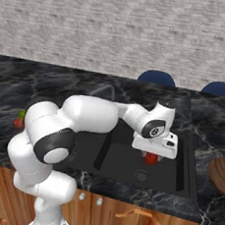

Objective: There is a mixed pile of frozen fruits and vegetables on the counter. Locate all the frozen vegetables and place the items in a bowl on the counter. Take all the frozen fruits and defrost them in a running sink.

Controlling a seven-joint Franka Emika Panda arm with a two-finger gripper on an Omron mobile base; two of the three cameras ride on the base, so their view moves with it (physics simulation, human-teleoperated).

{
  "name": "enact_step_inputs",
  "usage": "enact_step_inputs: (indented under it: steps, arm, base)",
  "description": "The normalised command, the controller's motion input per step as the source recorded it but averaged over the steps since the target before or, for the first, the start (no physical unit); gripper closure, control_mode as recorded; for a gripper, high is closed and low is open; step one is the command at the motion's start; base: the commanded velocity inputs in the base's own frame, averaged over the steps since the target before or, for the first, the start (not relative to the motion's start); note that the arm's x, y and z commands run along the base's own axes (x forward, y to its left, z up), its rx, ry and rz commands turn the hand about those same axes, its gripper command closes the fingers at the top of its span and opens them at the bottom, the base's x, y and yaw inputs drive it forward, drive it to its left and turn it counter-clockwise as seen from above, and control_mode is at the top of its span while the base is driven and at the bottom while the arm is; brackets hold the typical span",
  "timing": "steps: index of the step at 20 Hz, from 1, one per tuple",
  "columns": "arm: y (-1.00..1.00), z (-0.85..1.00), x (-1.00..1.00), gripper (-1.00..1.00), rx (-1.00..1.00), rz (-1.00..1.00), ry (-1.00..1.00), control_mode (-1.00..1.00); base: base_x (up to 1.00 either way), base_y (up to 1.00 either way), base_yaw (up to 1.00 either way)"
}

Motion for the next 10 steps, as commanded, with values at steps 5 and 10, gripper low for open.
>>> enact_step_inputs:
  steps: [5, 10]
  arm:
    - [-0.45, 0.02, 0.11, 1.00, -0.09, -0.01, -0.01, -1.00]
    - [-0.43, 0.01, 0.07, 1.00, -0.10, -0.02, -0.01, -1.00]
  base:
    - [0.00, 0.00, 0.00]
    - [0.00, 0.00, 0.00]
